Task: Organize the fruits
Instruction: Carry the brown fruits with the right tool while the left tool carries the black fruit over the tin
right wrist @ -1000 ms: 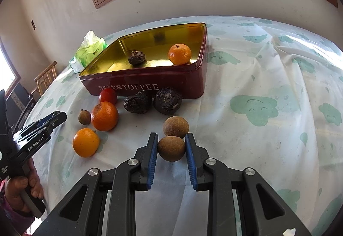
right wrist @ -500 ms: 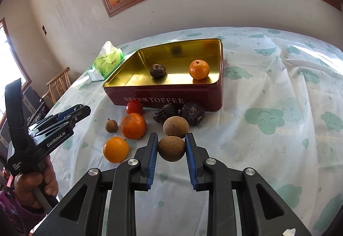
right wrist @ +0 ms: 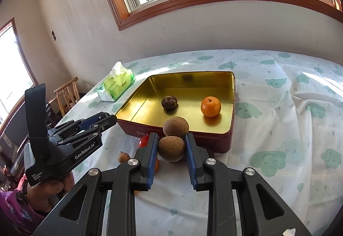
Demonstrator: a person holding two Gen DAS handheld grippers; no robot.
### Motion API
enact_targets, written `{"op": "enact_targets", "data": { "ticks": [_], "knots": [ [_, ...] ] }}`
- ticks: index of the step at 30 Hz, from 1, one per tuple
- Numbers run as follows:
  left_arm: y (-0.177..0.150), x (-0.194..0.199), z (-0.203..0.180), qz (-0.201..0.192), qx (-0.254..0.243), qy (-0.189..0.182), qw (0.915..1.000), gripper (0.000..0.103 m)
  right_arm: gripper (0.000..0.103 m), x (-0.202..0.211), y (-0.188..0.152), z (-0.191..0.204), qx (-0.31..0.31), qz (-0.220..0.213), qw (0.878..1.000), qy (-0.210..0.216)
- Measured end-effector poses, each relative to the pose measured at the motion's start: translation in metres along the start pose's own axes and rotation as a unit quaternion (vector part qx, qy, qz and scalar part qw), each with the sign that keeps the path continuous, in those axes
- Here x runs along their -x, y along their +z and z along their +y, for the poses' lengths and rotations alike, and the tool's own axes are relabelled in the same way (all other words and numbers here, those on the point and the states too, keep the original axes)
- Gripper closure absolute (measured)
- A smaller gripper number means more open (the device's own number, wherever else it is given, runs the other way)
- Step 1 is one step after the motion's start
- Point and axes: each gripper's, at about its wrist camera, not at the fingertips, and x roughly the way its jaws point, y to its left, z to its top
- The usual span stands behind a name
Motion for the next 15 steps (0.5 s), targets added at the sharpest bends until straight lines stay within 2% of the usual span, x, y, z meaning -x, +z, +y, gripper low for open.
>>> {"op": "enact_targets", "data": {
  "ticks": [15],
  "knots": [
    [0.047,-0.044,-0.015,0.000,-0.017,-0.005,0.9998,0.075,0.078,-0.036,0.035,-0.009,-0.004,-0.009,1.000,0.020]
  ]
}}
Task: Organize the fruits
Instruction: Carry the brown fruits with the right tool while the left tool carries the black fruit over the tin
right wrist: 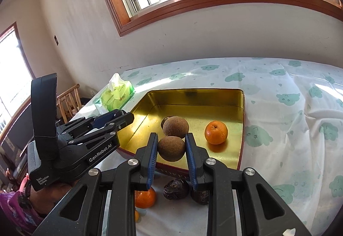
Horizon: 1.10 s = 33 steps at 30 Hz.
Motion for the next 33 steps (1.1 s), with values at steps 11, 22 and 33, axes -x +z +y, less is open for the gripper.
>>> {"op": "enact_targets", "data": {
  "ticks": [11,22,33],
  "knots": [
    [0.013,-0.028,-0.002,0.017,0.000,-0.005,0.9999,0.075,0.078,-0.029,0.012,-0.010,-0.007,0.013,1.000,0.009],
    [0.010,-0.043,-0.001,0.032,0.006,-0.006,0.9994,0.075,0.078,-0.052,0.017,-0.012,-0.005,0.027,0.999,0.016],
    [0.014,-0.052,0.002,0.035,0.002,-0.004,0.9994,0.075,0.078,-0.065,0.021,-0.011,-0.003,0.036,0.999,0.015]
  ]
}}
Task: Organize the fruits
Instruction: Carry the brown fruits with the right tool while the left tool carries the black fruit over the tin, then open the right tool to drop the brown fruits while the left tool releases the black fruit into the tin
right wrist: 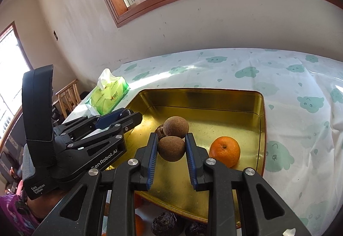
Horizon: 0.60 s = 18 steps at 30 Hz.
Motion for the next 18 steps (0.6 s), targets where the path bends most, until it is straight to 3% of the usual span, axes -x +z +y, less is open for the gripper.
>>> {"op": "enact_targets", "data": {
  "ticks": [18],
  "knots": [
    [0.005,-0.010,-0.003,0.004,-0.019,0.007,0.9998,0.075,0.078,-0.012,0.005,-0.003,0.000,0.005,1.000,-0.003]
  ]
}}
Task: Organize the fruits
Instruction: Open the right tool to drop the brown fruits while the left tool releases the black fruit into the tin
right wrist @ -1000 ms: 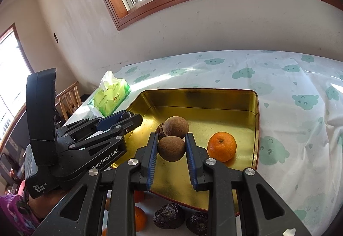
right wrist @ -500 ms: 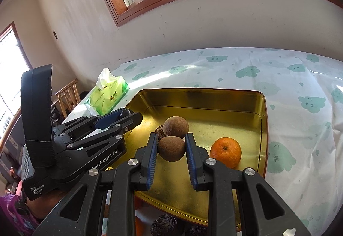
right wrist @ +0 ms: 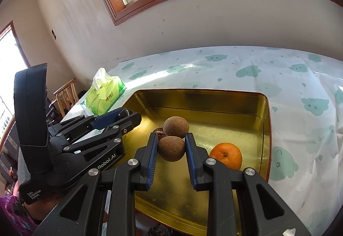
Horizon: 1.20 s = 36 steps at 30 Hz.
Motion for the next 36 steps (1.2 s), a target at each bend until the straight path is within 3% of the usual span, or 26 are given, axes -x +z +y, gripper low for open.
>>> {"op": "enact_targets", "data": {
  "ticks": [36],
  "knots": [
    [-0.003,-0.013,0.002,0.008,-0.005,0.009,0.9999,0.074,0.077,-0.014,0.001,-0.008,-0.007,-0.002,1.000,-0.009]
  ]
}}
